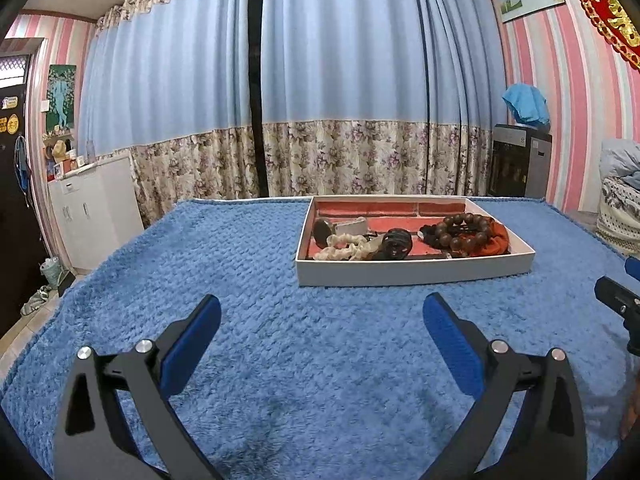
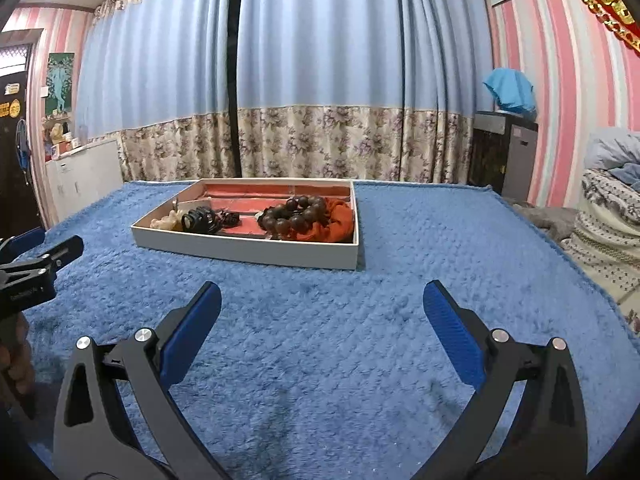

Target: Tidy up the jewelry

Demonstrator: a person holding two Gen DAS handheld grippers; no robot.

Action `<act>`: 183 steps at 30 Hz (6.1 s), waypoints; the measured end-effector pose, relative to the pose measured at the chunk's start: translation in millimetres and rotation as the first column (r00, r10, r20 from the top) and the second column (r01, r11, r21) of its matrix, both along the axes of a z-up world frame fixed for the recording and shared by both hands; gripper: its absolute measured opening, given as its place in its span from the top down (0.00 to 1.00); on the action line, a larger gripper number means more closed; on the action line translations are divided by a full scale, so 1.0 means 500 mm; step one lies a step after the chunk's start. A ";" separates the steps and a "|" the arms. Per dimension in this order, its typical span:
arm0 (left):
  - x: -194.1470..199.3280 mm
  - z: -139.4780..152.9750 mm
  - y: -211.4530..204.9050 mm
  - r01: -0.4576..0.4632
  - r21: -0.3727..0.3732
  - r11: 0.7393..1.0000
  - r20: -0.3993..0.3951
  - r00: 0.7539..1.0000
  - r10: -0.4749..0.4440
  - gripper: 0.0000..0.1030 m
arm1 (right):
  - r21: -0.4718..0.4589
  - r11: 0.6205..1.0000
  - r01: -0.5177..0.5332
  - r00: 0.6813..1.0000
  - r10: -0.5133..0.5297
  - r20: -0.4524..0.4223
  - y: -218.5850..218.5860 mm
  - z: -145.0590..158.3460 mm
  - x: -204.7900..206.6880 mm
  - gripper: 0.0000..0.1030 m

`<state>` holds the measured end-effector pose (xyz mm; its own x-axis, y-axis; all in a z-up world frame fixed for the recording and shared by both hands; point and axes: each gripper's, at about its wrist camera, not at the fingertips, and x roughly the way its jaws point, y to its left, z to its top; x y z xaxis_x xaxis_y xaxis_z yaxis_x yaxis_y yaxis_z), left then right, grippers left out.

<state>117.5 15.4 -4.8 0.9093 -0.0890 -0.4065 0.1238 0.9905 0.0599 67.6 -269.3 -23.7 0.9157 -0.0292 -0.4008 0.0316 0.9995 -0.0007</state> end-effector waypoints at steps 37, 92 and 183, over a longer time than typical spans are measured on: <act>-0.018 0.004 -0.008 -0.038 0.016 0.999 0.051 0.998 0.037 0.04 | 0.028 0.999 0.015 1.000 -0.015 0.015 -0.018 -0.006 -0.008 0.04; -0.018 0.007 -0.005 -0.041 0.010 0.999 0.051 0.998 0.040 0.04 | 0.027 1.000 0.014 1.000 -0.015 0.015 -0.018 -0.006 -0.008 0.04; -0.018 0.007 -0.002 -0.042 0.008 0.999 0.053 0.998 0.042 0.04 | 0.026 1.000 0.014 1.000 -0.015 0.015 -0.018 -0.004 -0.008 0.04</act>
